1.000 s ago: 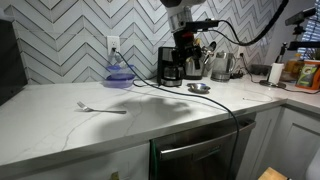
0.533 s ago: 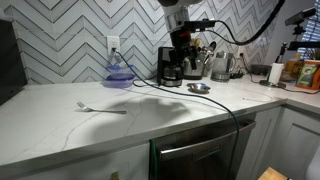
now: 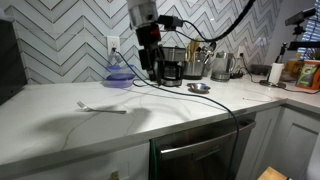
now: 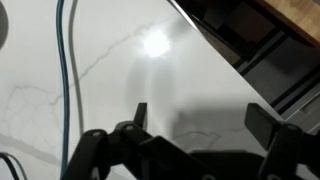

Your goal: Put the fork on the silver plate

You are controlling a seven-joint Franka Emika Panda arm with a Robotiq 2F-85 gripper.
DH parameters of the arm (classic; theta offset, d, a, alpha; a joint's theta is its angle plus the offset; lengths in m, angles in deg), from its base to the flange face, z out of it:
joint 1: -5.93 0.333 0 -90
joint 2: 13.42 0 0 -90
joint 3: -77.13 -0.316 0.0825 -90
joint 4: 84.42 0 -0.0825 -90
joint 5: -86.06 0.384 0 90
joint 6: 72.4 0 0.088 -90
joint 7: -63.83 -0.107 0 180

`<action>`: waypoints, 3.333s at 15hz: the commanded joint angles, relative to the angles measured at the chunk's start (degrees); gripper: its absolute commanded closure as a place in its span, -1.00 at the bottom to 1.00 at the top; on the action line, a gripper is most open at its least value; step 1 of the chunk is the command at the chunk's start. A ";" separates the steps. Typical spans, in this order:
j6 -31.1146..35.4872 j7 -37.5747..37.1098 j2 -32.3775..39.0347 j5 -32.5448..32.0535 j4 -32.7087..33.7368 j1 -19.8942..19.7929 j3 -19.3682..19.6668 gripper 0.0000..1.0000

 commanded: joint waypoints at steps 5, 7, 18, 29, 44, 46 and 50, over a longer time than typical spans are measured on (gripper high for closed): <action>11.88 14.98 5.46 7.59 1.05 4.98 -1.26 -1.00; 10.75 12.13 3.95 6.03 0.27 4.46 -1.94 -1.00; 18.90 16.85 9.15 9.90 2.04 4.47 -1.53 -1.00; 27.67 20.21 18.38 13.66 4.73 3.41 -2.90 -1.00; 32.29 18.05 26.66 8.22 9.10 3.33 -4.62 0.05; 32.12 18.05 27.39 7.08 9.83 3.31 -4.64 0.15; 32.31 18.71 28.53 6.26 11.02 3.10 -4.93 0.50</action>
